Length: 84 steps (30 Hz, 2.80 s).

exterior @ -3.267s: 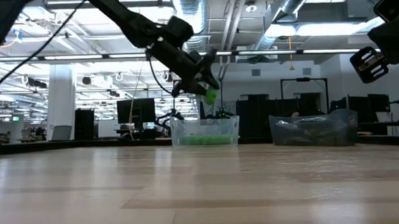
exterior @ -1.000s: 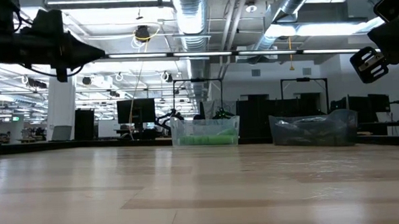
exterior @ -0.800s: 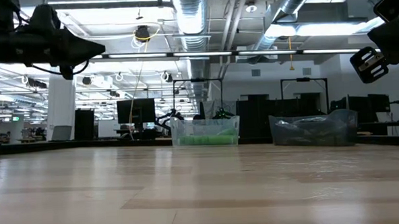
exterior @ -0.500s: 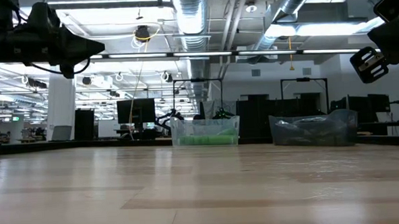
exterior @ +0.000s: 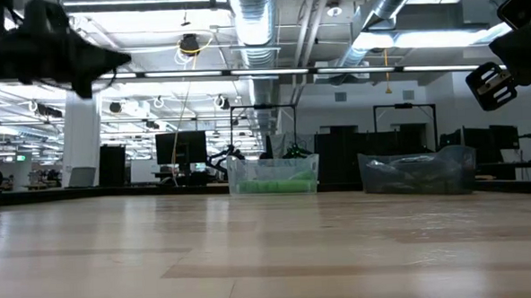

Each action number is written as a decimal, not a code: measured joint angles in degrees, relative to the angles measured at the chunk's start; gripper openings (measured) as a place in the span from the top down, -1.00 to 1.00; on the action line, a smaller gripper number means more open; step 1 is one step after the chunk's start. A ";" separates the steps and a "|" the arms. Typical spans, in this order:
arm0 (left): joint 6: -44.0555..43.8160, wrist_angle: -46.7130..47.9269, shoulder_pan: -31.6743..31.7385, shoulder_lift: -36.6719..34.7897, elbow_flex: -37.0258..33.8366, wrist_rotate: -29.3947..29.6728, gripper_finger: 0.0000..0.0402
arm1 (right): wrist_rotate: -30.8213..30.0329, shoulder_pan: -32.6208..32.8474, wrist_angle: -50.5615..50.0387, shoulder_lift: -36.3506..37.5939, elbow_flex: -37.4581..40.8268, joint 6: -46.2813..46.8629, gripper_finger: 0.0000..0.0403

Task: Pick & Place Travel size toiletries
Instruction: Return to Home Position

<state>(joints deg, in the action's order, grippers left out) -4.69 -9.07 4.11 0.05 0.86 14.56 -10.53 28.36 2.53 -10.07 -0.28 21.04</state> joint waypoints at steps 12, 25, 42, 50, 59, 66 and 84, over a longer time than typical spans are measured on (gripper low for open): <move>-3.26 2.77 -1.61 4.18 0.07 -1.34 0.99 | 0.00 0.01 0.01 -0.01 -0.02 0.00 1.00; -3.28 2.10 -1.59 4.99 0.07 -1.33 0.97 | 0.00 0.00 0.00 -0.02 0.00 0.00 1.00; -3.28 1.61 -1.57 4.99 0.07 -1.31 0.96 | 0.00 0.02 0.00 -0.01 -0.01 0.00 1.00; -3.28 1.40 -1.57 4.99 0.07 -1.31 0.98 | 0.00 0.01 0.02 -0.01 0.00 0.00 1.00; -3.28 1.21 -1.57 4.99 0.07 -1.31 0.99 | -0.02 0.01 0.00 0.00 0.00 0.00 1.00; -3.28 1.17 -1.57 4.99 0.07 -1.31 0.99 | 0.00 0.02 0.01 -0.02 0.00 0.00 1.00; -3.28 1.07 -1.57 4.99 0.07 -1.31 0.99 | 0.00 0.00 0.00 0.00 0.00 0.00 1.00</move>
<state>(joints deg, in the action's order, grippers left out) -7.97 -8.00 2.55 5.04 0.93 13.26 -10.52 28.36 2.52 -10.07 -0.27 21.04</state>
